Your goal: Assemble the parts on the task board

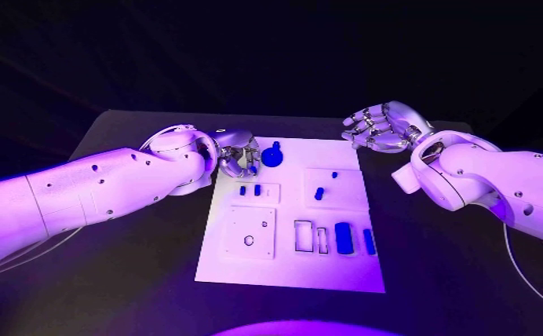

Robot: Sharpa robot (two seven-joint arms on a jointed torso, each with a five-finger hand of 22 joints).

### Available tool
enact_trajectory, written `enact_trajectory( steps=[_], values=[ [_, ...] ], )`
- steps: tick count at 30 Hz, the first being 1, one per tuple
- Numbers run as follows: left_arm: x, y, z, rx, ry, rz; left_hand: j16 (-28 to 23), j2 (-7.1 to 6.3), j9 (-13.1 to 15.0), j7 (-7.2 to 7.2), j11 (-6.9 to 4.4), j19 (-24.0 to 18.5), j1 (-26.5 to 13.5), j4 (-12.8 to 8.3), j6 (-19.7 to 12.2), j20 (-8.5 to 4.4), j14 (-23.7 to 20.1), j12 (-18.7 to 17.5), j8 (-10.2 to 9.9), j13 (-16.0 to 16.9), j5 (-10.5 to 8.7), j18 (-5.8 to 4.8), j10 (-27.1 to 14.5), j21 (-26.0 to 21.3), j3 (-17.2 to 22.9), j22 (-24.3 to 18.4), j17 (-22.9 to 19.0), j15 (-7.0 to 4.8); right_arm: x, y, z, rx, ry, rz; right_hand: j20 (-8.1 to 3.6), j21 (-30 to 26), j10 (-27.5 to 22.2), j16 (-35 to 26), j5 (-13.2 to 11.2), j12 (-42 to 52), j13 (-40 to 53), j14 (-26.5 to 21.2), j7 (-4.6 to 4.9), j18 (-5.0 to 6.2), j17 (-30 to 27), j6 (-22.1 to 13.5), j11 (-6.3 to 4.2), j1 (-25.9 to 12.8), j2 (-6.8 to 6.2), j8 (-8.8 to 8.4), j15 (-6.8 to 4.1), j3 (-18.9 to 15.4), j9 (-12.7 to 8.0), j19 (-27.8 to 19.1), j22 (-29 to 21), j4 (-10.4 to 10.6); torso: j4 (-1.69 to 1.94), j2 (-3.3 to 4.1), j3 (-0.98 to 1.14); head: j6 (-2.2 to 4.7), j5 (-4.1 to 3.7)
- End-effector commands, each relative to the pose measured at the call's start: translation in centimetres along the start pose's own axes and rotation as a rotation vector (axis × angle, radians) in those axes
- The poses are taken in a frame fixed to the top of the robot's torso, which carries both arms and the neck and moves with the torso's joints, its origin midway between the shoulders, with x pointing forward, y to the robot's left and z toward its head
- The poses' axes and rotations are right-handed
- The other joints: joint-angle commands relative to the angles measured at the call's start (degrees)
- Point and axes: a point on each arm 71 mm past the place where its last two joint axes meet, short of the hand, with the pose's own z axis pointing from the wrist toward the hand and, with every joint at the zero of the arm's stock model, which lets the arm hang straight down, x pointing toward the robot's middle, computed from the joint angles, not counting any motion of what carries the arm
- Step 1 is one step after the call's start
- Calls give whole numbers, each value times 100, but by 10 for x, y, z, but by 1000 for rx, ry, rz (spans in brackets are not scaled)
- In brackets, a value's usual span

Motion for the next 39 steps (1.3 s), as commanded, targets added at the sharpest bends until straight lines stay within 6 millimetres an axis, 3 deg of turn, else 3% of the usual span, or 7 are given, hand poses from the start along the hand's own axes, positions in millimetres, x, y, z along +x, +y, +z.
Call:
enact_trajectory(
  steps=[1,39],
  values=[
    [2,1,2,-11,26,-2,24,10,6,8,-1,14,-50,-6,39,14,38,-21,-30,-5,17,-34,38,-1,-17,-9,-1,12,2,1,0,-11,14,0,23,-24,-3,-31,-22,-29,-7,-54,141,18,-10,-58,28,-18,-60,-7,-3,15,-6,-22,-9,-13,-8,3,-1,0,8],
    [9,-1,7,-8,79,5,17,7,11,0,-4,-11,-97,0,49,19,28,-66,-54,-6,-4,-28,58,-25,-35,-38,-26,13,2,0,0,-8,13,0,32,-49,0,-64,-22,-31,-40,-69,143,18,-24,-56,32,-21,-54,-2,4,19,-7,-31,-40,-18,-4,1,1,-18,-1]
  ],
)
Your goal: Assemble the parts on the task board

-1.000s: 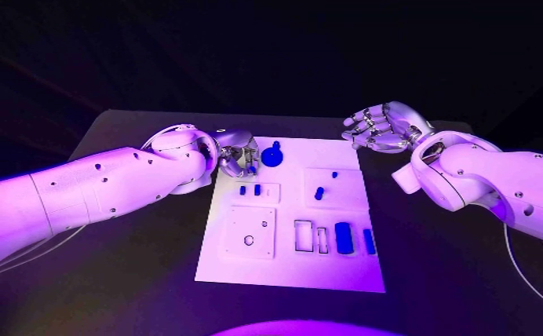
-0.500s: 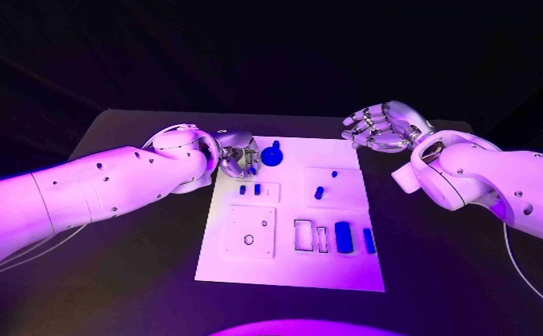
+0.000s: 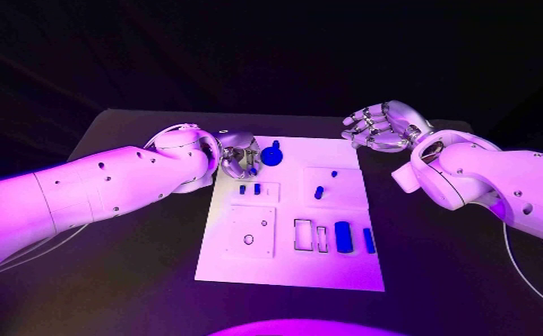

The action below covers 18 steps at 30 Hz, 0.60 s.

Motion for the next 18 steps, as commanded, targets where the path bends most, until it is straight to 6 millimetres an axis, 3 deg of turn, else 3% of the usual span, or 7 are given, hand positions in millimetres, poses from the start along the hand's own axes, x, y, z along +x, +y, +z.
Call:
enact_trajectory(
  steps=[1,18],
  values=[
    [4,-2,1,6,32,-1,17,2,3,0,3,-11,-43,-2,54,19,29,-32,-11,-7,-4,-28,49,-24,-34,-3,0,13,1,1,0,-10,12,-1,12,-27,0,-20,-22,-31,-5,-27,144,18,-5,-56,32,-21,-54,-2,4,19,-8,-11,-5,-19,4,-1,1,1,-3],
    [6,0,0,-8,46,2,22,7,12,-2,3,-12,-66,-16,71,20,30,-64,-31,3,-23,-28,82,-31,-53,-2,8,11,2,0,0,-8,12,0,15,-39,0,-36,-22,-32,-21,-33,145,18,-12,-57,34,-22,-52,-1,8,21,-9,-16,-20,-22,2,1,2,-3,-6]
  ],
)
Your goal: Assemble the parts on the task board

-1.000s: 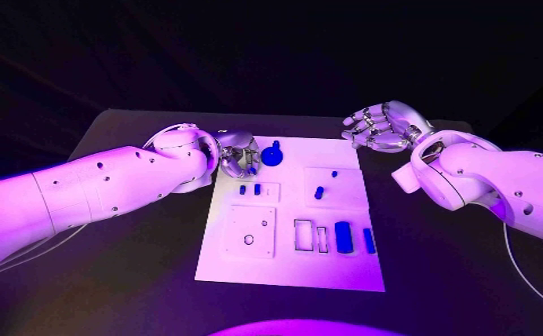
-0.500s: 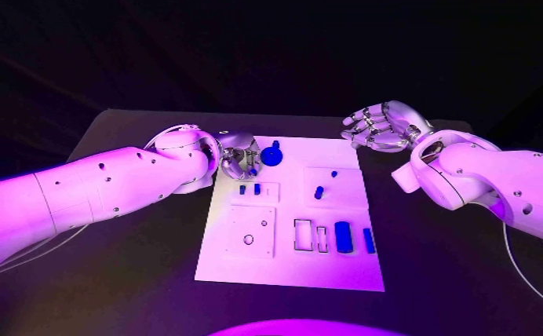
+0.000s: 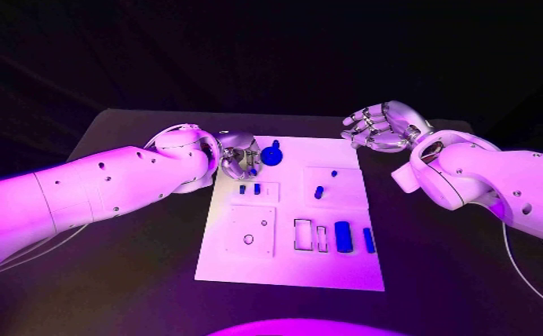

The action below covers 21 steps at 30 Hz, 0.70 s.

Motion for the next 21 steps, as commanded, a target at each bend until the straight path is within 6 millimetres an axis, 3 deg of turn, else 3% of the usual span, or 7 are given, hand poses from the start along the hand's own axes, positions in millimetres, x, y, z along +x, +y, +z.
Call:
enact_trajectory(
  steps=[1,9,21],
  values=[
    [5,0,0,-8,35,1,24,2,10,-2,17,-13,-82,2,13,21,31,-56,-26,3,-16,-29,27,-34,-46,-4,6,13,1,1,0,-10,11,-1,16,-39,0,-36,-22,-32,-15,-33,145,18,-12,-57,34,-22,-52,-1,8,21,-9,-16,-14,-22,-1,0,1,3,-1],
    [5,2,2,-21,33,0,27,-78,-81,78,77,-47,-223,51,-373,63,10,-213,-352,16,-15,-21,-37,-100,-115,-73,-25,62,1,1,0,-10,11,-1,20,-54,-4,-55,-22,-36,-34,-44,148,18,-21,-61,38,-24,-53,-1,13,20,-11,-22,-32,-27,-2,0,0,2,-2],
    [6,3,3,-31,36,1,16,-97,-107,92,94,-77,-243,64,-458,76,-16,-269,-433,16,-11,-11,-72,-137,-122,-123,-73,78,1,0,0,-10,10,-1,27,-73,-14,-81,-22,-43,-61,-58,153,18,-32,-66,43,-27,-53,-1,20,20,-13,-31,-57,-32,-2,0,-2,2,-4]
  ],
)
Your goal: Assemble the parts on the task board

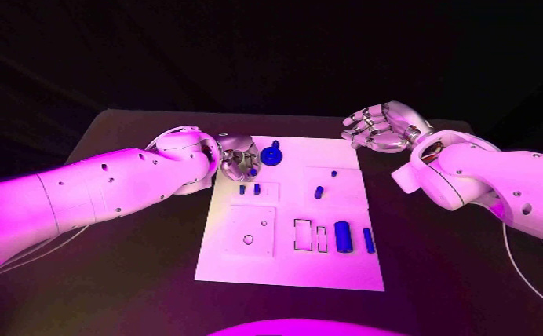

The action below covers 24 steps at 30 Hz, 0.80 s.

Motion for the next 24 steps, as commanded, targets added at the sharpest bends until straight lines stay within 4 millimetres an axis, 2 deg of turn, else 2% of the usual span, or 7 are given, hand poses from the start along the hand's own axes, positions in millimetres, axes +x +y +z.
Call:
enact_trajectory(
  steps=[1,10,16,24],
  values=[
    [1,-1,0,-1,14,-2,18,0,-11,0,33,-15,-69,7,-39,15,-13,-23,-38,6,-13,-10,-8,-23,-34,-8,3,37,1,1,0,-11,10,-1,28,-23,-14,-24,-22,-21,-6,-37,172,18,-9,-46,43,-26,-53,-1,-1,4,-8,-31,-7,-16,-1,-1,-1,-1,-1],
    [1,0,0,-3,15,-2,17,-1,-14,-2,31,-16,-64,3,-50,17,-16,-25,-50,9,-12,-9,-1,-26,-33,-11,-2,37,1,0,0,-10,10,-1,32,-33,-19,-38,-23,-24,-21,-44,175,18,-15,-49,47,-29,-53,-1,3,3,-10,-36,-21,-18,2,0,-1,1,-2],
    [1,2,0,-12,18,-2,25,-41,-129,-29,23,-13,-69,17,-400,19,-30,-104,-321,42,-10,-4,33,-61,-48,-39,-18,33,1,0,0,-5,12,-1,78,-136,-95,-182,-24,-61,-147,-164,206,13,-87,-74,86,-46,-67,-1,56,-21,-23,-103,-142,-50,0,-1,-1,-3,1],
    [0,9,-2,-34,13,-3,28,-47,-214,-54,22,-6,-53,23,-644,15,-36,-158,-486,63,-6,-3,40,-76,-77,-49,-30,33,2,-2,0,2,32,-13,138,-248,-219,-343,-21,-152,-325,-304,230,16,-216,-49,131,-27,-71,30,115,-56,-33,-171,-294,-127,-4,-1,0,-2,-2]
  ],
)
